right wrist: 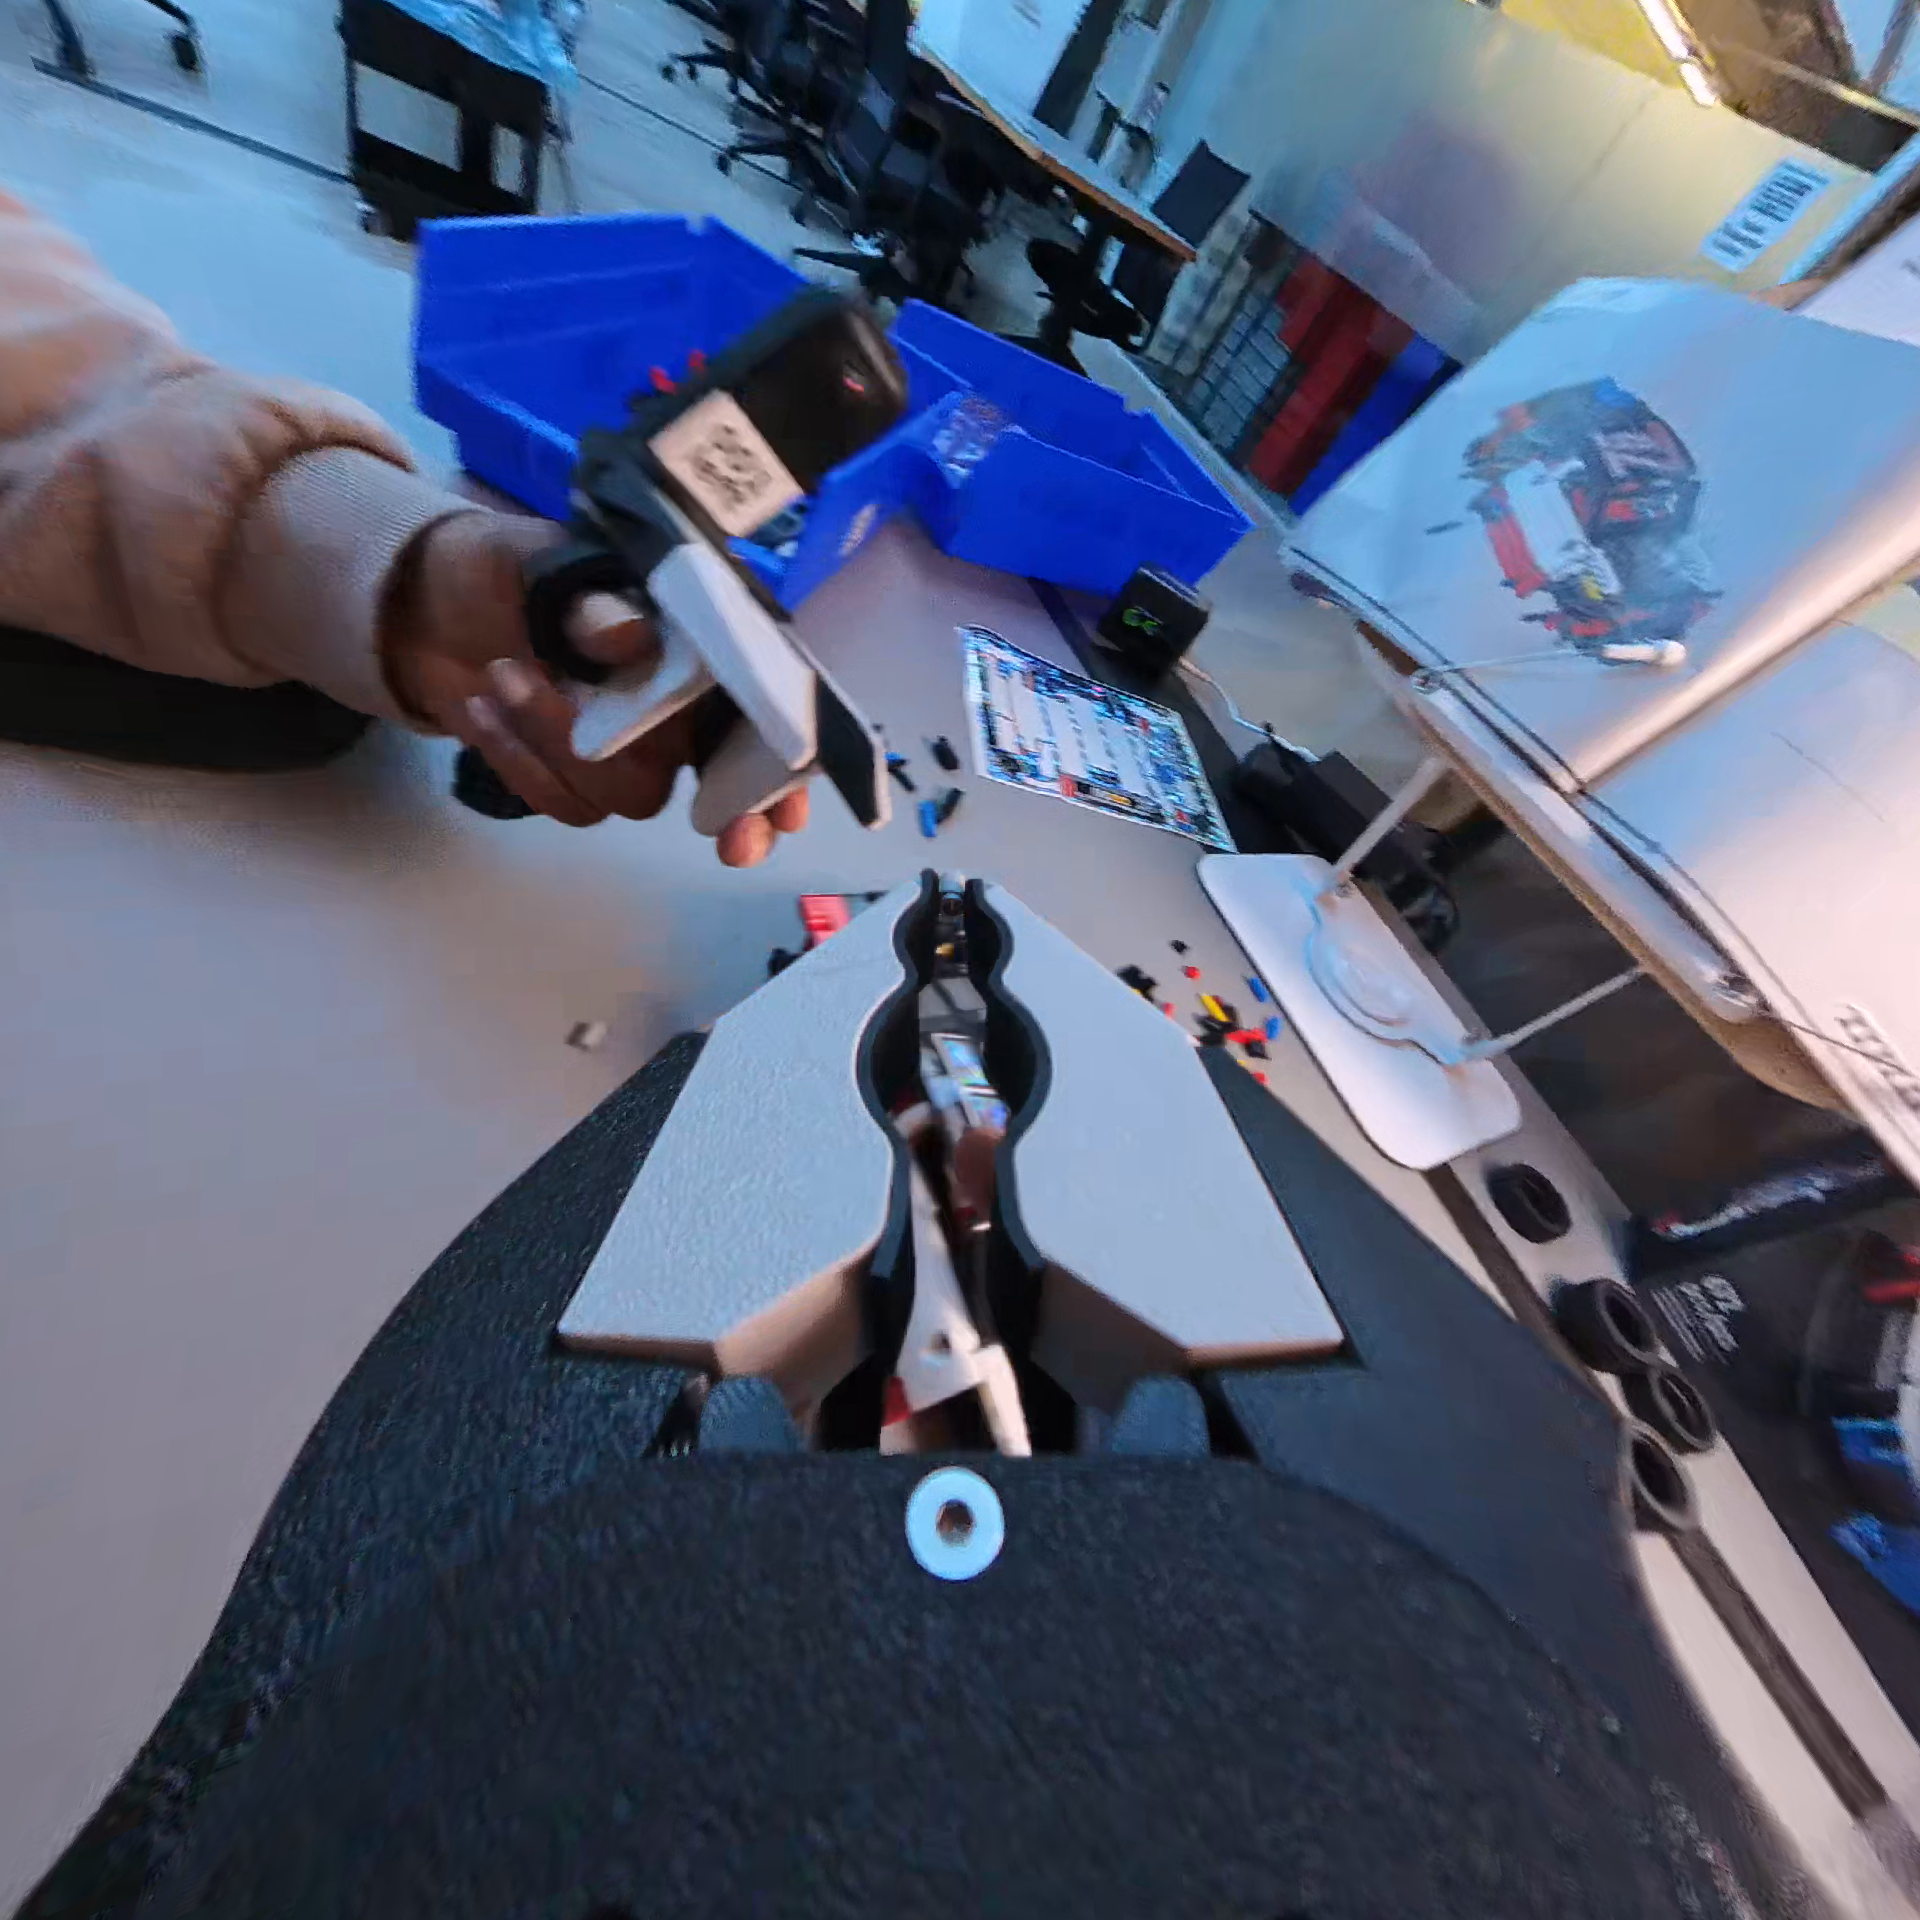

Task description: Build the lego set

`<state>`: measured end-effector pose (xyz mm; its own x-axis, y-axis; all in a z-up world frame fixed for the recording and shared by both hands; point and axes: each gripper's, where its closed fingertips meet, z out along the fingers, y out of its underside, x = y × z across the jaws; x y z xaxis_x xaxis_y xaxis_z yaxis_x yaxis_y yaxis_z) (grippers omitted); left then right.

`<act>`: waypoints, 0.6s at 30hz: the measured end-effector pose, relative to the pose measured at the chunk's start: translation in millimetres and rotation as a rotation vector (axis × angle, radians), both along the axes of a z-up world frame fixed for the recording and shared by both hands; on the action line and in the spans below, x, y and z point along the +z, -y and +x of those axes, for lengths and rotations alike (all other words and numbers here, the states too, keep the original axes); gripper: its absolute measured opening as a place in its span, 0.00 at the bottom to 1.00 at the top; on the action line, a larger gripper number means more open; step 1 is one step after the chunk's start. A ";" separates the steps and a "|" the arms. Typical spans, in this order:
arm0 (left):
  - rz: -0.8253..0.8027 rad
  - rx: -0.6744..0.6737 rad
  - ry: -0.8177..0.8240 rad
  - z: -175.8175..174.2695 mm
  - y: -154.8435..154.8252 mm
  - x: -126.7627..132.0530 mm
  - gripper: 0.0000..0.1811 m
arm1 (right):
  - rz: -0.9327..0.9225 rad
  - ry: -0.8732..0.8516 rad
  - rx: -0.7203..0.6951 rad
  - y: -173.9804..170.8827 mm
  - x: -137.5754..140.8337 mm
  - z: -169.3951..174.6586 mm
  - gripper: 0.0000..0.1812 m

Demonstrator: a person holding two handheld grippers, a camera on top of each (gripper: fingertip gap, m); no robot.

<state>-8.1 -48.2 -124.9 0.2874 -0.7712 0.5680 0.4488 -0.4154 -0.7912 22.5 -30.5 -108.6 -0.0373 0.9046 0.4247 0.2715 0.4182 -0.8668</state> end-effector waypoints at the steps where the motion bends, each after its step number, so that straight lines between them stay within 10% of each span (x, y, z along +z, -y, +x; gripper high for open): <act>1: 0.038 0.093 -0.098 -11.5 -7.4 -6.9 0.13 | -0.002 -0.007 -0.044 -20.1 5.7 -4.9 0.01; 8: 0.188 0.522 -0.572 -57.0 -36.7 -42.0 0.13 | 0.078 -0.201 -0.365 -184.9 68.9 -73.4 0.01; 18: 0.181 0.587 -0.653 -64.9 -43.5 -56.4 0.13 | 0.081 -0.304 -0.530 -335.1 116.1 -164.1 0.01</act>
<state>-72.9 -4.7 -181.3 0.8869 -0.4605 0.0368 -0.0130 -0.1045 -0.9944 -141.6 304.5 7.6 0.5423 0.7313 0.4135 0.2062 0.3613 -0.9094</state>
